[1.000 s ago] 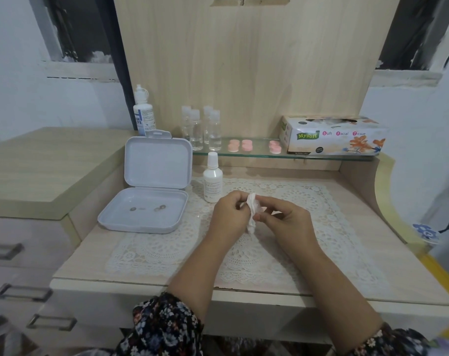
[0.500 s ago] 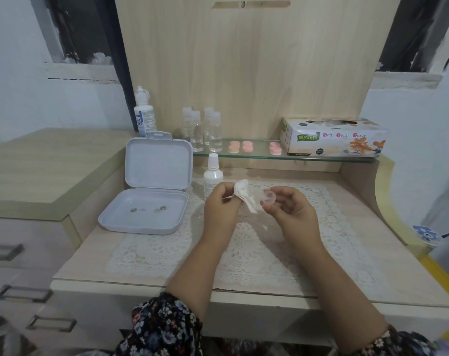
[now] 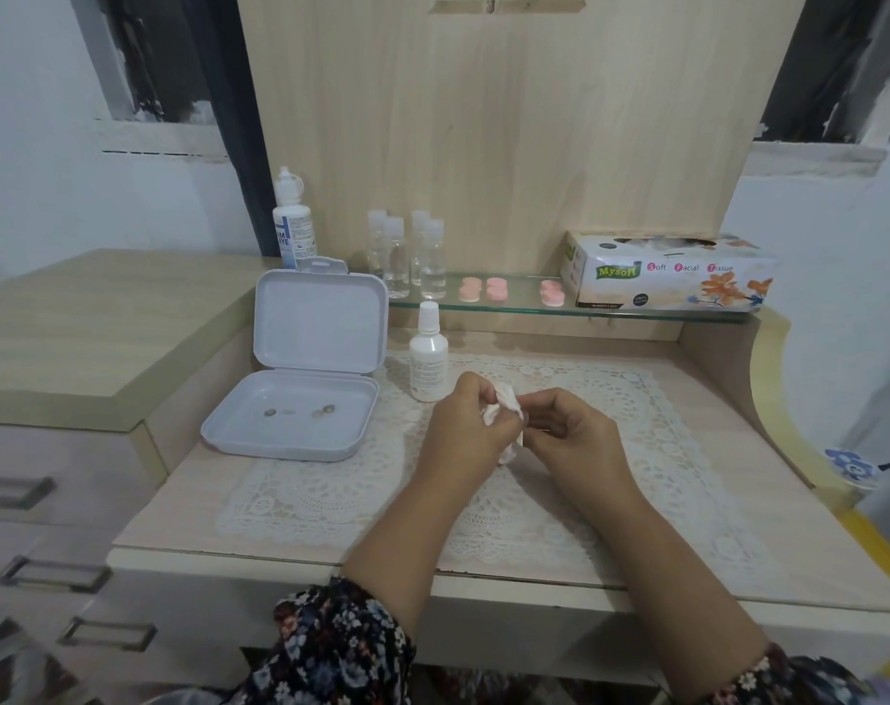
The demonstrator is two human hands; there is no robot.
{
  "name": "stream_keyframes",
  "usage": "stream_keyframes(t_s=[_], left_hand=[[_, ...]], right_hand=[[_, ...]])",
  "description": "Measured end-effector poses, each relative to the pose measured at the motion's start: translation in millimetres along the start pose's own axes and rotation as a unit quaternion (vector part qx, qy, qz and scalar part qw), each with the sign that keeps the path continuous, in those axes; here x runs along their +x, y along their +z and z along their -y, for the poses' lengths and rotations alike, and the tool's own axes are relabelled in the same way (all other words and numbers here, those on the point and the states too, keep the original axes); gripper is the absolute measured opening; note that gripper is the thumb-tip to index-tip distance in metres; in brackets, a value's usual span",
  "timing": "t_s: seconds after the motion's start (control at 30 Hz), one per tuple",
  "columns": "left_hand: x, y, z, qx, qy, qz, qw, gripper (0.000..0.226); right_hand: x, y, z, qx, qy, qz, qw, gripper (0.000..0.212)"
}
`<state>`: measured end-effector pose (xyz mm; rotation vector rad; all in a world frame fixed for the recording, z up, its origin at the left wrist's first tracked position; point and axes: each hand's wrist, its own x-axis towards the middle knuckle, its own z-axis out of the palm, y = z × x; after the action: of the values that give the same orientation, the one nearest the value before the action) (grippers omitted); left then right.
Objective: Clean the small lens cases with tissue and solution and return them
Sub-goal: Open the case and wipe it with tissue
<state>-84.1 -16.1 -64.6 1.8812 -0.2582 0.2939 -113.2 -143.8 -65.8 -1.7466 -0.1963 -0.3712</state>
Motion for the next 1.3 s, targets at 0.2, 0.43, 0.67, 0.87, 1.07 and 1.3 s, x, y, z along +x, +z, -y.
stream_keyframes(t_s=[0.2,0.43,0.67,0.87,1.07,1.3], left_hand=[[5,-2,-5,-0.097,-0.003,-0.031,0.995,0.009],[12,-12,0,-0.174,-0.043,-0.109,0.978,0.014],[9,-14,-13,-0.338,-0.188,0.034,0.921,0.020],[10,-14,-7,-0.353,-0.192,0.064,0.913,0.029],[9,-14,-9,-0.345,-0.179,0.050,0.920,0.014],[6,-14,-12,-0.320,-0.161,0.064,0.931,0.016]], right_hand=[[3,-2,2,0.028,0.010,-0.066,0.997,0.023],[6,-3,4,0.158,0.026,-0.117,0.980,0.032],[6,-1,-2,0.078,0.010,-0.057,0.995,0.025],[5,-3,-6,-0.001,-0.009,-0.056,0.998,0.028],[5,-2,-6,0.033,0.037,-0.023,0.999,0.035],[5,-1,-2,0.068,0.049,0.011,0.996,0.048]])
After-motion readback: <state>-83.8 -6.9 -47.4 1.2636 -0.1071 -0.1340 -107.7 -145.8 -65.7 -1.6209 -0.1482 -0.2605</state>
